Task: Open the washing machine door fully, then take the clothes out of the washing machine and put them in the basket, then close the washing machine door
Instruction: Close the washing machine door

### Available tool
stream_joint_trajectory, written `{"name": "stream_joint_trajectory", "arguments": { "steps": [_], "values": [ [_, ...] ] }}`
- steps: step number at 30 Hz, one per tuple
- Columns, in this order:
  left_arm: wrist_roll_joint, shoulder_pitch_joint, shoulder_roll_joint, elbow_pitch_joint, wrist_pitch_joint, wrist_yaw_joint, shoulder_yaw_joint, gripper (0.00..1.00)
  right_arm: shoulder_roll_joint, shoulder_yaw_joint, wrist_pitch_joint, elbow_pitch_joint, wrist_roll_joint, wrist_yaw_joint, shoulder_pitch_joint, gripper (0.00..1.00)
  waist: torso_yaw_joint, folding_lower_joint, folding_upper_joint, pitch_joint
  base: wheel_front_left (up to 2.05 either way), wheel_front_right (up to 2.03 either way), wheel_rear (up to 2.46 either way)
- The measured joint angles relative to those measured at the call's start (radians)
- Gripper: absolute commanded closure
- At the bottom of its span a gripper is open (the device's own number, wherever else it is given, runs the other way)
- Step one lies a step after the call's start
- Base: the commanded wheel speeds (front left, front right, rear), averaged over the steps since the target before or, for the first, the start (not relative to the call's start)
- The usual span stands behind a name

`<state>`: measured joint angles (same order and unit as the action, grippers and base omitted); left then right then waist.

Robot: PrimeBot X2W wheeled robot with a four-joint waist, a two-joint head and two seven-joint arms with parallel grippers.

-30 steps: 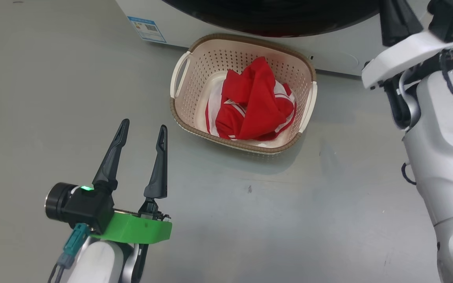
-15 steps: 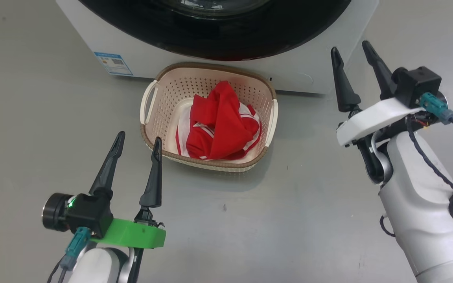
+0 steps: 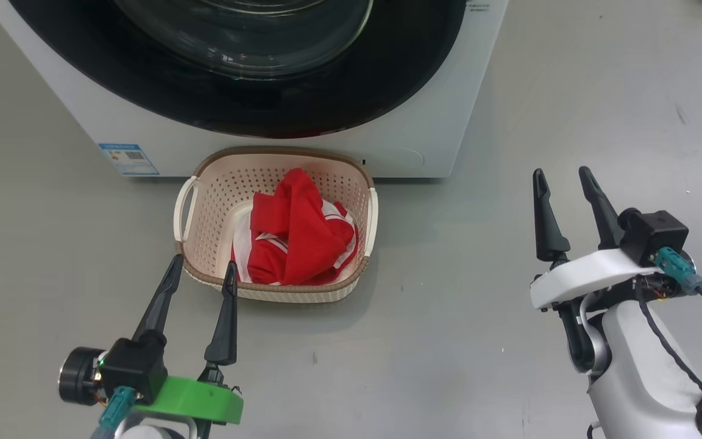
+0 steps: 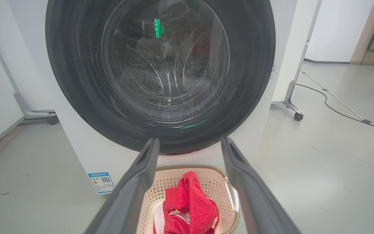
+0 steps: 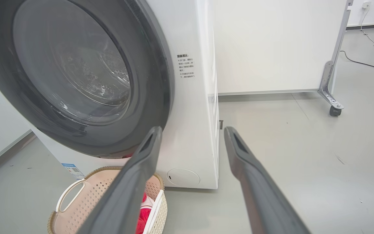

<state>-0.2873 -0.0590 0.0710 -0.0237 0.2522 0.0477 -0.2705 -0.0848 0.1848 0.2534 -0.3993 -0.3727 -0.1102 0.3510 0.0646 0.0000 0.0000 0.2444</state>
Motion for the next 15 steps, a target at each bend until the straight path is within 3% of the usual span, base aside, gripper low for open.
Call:
{"name": "stream_joint_trajectory", "arguments": {
  "steps": [15],
  "values": [
    [0.000,0.085,0.000,-0.012,0.000,0.009,0.003,0.00,0.016,0.006,0.000,0.129,0.020,0.032,-0.218,0.00,-0.082,0.0000,0.0000,-0.108,0.00,0.00,0.00]
  ]
}}
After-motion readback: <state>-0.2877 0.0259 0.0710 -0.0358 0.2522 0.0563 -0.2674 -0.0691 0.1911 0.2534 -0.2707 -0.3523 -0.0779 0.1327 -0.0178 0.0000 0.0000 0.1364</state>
